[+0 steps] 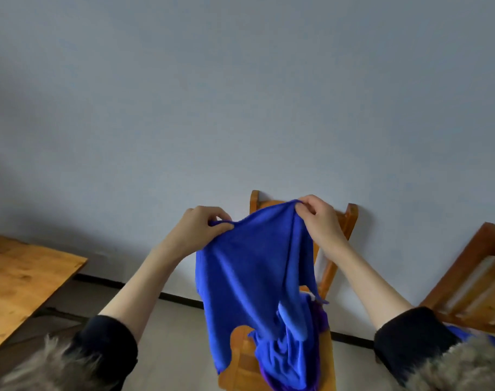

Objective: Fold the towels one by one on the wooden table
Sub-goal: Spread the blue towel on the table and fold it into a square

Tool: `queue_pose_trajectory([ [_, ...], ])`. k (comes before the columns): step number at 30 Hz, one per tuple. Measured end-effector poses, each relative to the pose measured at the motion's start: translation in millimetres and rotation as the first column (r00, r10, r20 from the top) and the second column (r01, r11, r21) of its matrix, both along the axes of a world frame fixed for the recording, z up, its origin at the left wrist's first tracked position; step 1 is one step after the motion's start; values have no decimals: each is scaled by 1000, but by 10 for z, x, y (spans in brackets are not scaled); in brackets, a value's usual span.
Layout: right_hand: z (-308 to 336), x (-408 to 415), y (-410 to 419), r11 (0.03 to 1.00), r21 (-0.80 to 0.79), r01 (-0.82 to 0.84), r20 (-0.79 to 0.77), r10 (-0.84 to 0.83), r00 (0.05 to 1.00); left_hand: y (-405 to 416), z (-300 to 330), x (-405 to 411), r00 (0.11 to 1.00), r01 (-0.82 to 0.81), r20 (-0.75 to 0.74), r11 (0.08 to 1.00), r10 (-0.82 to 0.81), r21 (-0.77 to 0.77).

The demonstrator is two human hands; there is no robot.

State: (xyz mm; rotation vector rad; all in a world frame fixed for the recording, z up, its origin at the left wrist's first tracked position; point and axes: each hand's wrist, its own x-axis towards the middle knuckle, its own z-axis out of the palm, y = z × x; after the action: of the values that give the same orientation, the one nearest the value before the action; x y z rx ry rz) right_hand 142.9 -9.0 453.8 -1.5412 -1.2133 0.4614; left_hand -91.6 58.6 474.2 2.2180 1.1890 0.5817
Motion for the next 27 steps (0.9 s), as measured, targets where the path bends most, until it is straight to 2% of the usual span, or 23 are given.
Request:
queue_pose_trajectory([
  [3, 127, -76, 20, 997, -11, -79, 70, 79, 994, -94, -81, -138, 995, -98, 14, 992, 97, 83],
  [6, 169, -205, 93, 996, -20, -91, 223, 93, 970, -138, -37, -392, 966, -247, 117, 953, 229, 172],
  [9, 108, -442, 211, 996, 10, -88, 340, 80, 937, -243, 85, -684, 924, -360, 237, 891, 300, 277],
  [13, -11, -889, 365, 985, 32, -167, 445, 136, 885, -534, 167, -1144, 836, -531, 367, 770, 407, 355],
  [16, -115, -1215, 470, 976, 3, -218, 377, 201, 904, -756, 143, -1614, 747, -660, 407, 663, 526, 354],
  [23, -211, -2166, 711, 906, -101, -411, 195, 423, 885, -1192, -30, -2545, 588, -804, 321, 493, 743, 333],
  [27, -199, -2733, 876, 871, -78, -485, 232, 488, 841, -1451, -166, -3052, 475, -869, 297, 388, 828, 308],
])
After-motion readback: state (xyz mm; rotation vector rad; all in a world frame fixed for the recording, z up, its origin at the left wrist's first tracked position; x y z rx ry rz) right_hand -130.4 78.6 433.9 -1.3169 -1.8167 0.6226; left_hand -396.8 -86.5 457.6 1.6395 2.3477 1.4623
